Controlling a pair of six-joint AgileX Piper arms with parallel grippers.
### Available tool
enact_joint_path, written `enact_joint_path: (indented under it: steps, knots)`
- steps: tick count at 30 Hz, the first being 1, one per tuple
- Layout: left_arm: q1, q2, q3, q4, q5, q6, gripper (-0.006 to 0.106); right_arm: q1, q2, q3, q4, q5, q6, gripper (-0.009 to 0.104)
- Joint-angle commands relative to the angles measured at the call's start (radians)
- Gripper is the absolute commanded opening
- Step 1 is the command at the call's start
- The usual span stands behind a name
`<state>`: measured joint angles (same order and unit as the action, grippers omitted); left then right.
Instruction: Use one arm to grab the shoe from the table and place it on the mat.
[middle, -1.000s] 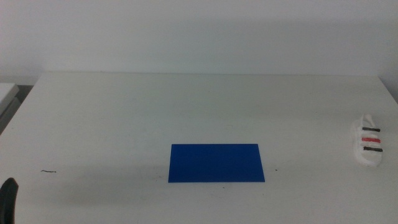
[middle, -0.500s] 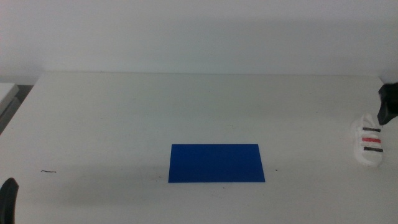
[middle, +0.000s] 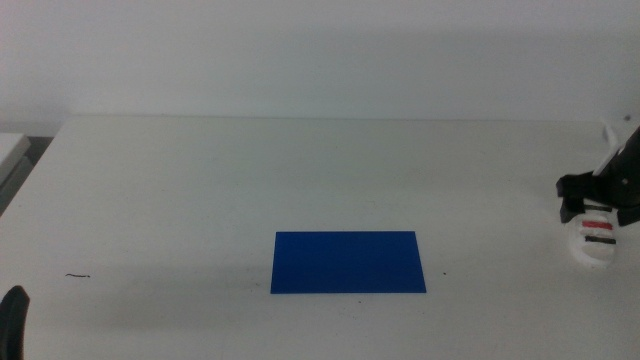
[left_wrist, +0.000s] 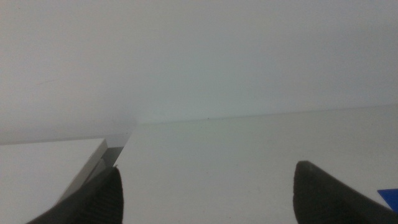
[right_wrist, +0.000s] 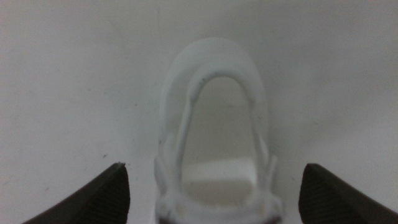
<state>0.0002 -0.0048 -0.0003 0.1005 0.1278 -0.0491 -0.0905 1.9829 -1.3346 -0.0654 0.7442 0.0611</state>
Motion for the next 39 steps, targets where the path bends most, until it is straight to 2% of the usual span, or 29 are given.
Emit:
enact_joint_path:
  steps: [1,2,6,8,11,17,20,25,29,36,39]
  knots:
    - [0.000,0.005,0.000,-0.004,-0.012,-0.001,0.094,-0.009,0.022,-0.009,-0.008,-0.030,0.002,0.077]
    - [0.000,0.005,0.000,-0.004,-0.012,-0.001,0.094,-0.009,0.028,-0.009,-0.014,-0.030,0.008,0.067]
    - [0.000,0.005,0.000,-0.004,-0.012,-0.001,0.094,0.028,-0.016,-0.022,-0.027,0.030,0.098,-0.003]
    - [0.000,0.005,0.000,-0.004,-0.012,-0.001,0.094,0.101,-0.071,-0.047,-0.064,0.109,0.188,0.001]
    - [0.000,0.005,0.000,-0.004,-0.012,-0.001,0.094,0.258,-0.132,-0.096,-0.106,0.206,0.321,0.002]
    - [0.000,0.005,0.000,-0.004,-0.012,-0.001,0.094,0.601,-0.067,-0.267,-0.105,0.288,0.491,0.002]
    - [0.000,0.005,0.000,-0.004,-0.012,-0.001,0.094,0.707,-0.004,-0.339,-0.101,0.330,0.544,0.002]
    - [0.000,0.005,0.000,-0.004,-0.012,-0.001,0.094,0.757,0.038,-0.358,-0.074,0.334,0.573,0.002]
    - [0.000,0.005,0.000,-0.004,-0.012,-0.001,0.094,0.758,0.038,-0.358,-0.025,0.369,0.574,0.002]
    - [0.000,0.005,0.000,-0.004,-0.012,-0.001,0.094,0.758,0.038,-0.358,-0.024,0.286,0.574,0.001]
    - [0.000,0.005,0.000,-0.004,-0.012,-0.001,0.094,0.758,0.038,-0.358,-0.042,0.250,0.587,0.001]
